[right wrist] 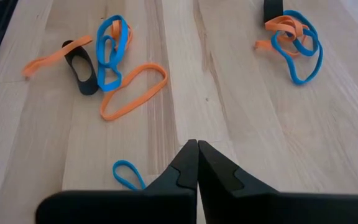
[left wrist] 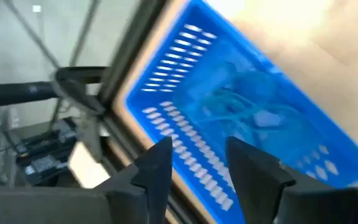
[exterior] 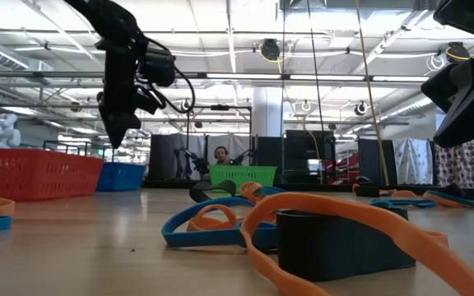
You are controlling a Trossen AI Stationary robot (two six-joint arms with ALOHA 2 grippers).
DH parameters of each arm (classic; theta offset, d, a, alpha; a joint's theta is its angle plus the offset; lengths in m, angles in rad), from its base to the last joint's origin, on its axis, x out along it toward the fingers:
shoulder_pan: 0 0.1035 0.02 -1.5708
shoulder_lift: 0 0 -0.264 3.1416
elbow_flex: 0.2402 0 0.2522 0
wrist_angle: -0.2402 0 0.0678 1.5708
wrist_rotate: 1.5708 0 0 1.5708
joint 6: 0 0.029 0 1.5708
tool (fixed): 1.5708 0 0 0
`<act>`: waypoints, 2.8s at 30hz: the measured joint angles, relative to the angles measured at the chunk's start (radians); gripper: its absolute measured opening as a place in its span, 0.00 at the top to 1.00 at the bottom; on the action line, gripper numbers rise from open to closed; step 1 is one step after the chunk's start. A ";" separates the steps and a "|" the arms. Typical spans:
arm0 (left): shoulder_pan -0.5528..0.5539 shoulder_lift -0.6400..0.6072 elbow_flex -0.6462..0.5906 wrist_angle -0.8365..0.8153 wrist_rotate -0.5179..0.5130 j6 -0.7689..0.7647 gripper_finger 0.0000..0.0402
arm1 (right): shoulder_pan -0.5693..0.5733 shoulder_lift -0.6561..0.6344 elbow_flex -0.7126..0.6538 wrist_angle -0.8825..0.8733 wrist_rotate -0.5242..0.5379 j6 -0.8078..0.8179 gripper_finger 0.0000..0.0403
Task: Sort rubber bands into baskets
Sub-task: Put the blue rubber band into the blue bin
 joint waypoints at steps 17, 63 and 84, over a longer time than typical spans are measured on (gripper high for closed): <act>-0.221 -0.417 -0.140 0.354 0.323 0.004 0.60 | -0.108 -0.218 0.034 -0.204 0.005 0.050 1.00; -0.682 -0.517 -0.718 1.534 0.569 0.154 0.60 | -1.569 -0.084 0.035 -0.325 -0.375 -0.007 0.74; -0.682 -0.517 -0.718 1.516 0.550 0.134 0.60 | -1.578 0.032 0.125 -0.317 -0.400 -0.112 0.99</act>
